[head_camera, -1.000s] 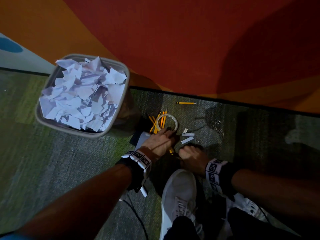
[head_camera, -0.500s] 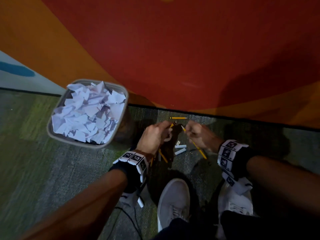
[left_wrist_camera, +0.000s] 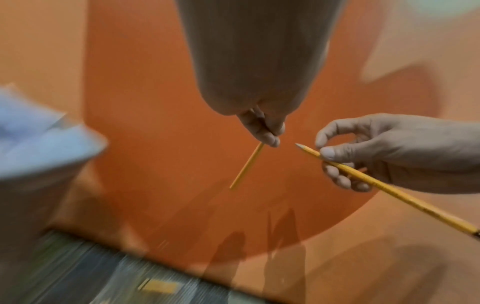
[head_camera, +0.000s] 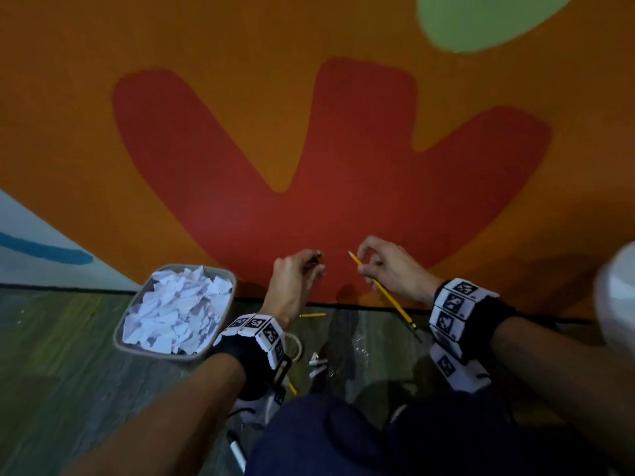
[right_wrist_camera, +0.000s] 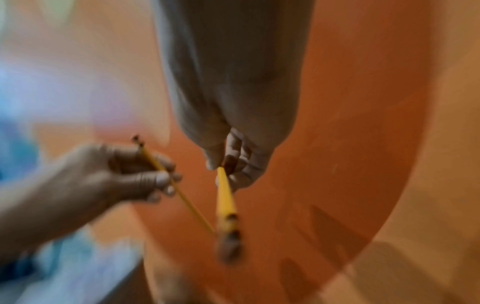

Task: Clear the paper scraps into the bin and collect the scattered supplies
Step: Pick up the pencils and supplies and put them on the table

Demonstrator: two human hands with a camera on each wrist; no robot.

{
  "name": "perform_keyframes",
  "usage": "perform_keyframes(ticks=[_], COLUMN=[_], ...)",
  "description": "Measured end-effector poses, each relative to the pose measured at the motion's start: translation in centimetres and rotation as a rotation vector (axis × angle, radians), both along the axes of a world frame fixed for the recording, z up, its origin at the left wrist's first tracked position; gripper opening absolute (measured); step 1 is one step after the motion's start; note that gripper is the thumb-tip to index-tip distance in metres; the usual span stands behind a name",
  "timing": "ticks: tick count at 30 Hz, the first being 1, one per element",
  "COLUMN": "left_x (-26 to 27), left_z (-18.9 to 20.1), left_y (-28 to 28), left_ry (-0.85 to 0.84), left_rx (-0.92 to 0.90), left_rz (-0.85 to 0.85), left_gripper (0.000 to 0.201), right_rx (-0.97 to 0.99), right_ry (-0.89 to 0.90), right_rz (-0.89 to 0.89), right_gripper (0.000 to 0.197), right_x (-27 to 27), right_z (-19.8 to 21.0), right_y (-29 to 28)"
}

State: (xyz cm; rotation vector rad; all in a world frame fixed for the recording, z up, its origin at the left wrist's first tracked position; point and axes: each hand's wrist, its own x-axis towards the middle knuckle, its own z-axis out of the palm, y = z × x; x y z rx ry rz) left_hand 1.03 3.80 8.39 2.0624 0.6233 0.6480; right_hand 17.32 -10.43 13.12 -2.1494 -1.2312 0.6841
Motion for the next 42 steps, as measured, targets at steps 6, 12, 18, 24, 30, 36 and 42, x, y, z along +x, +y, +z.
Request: perform_keyframes(ticks=[6,12,18,24,30,36,42], left_x=[3.0,6.3,10.6,15.9,21.3,25.2,27.0], left_z=[10.3,20.3,27.1,30.1,29.3,24.9,21.8], left_y=[-3.0,-7.2,-12.8,-19.5,-25.8,-29.0,-30.0], left_ry=[-0.113,-0.147,-0.220,-0.267,-0.308,-0.187,-0.062], left_rx=[0.092,0.270,0.287,0.242,0.109,0.128,0.186], left_rz=[-0.126,-0.268,-0.370,-0.450,-0.511,-0.568,-0.630], left_gripper=[0.002,0.007,0.004,0.005,0.003,0.006,0.016], right_rx=[0.154,0.412,0.548,0.474,0.181,-0.003,-0.025], right_ry=[0.131,0.531,0.362,-0.103,-0.328,-0.369,-0.333], right_rz=[-0.169,-0.415,-0.482,-0.587,-0.662,-0.760,-0.802], right_gripper=[0.016,0.038,0.028,0.029,0.029,0.021,0.015], right_x=[1.4,2.6,3.4,6.1,11.3,14.2,15.1], right_z=[9.4,16.2,20.9,25.0,24.5,20.4,19.1], right_y=[-6.2,-12.9,-18.7,-25.3,-31.3,-32.6,-32.9])
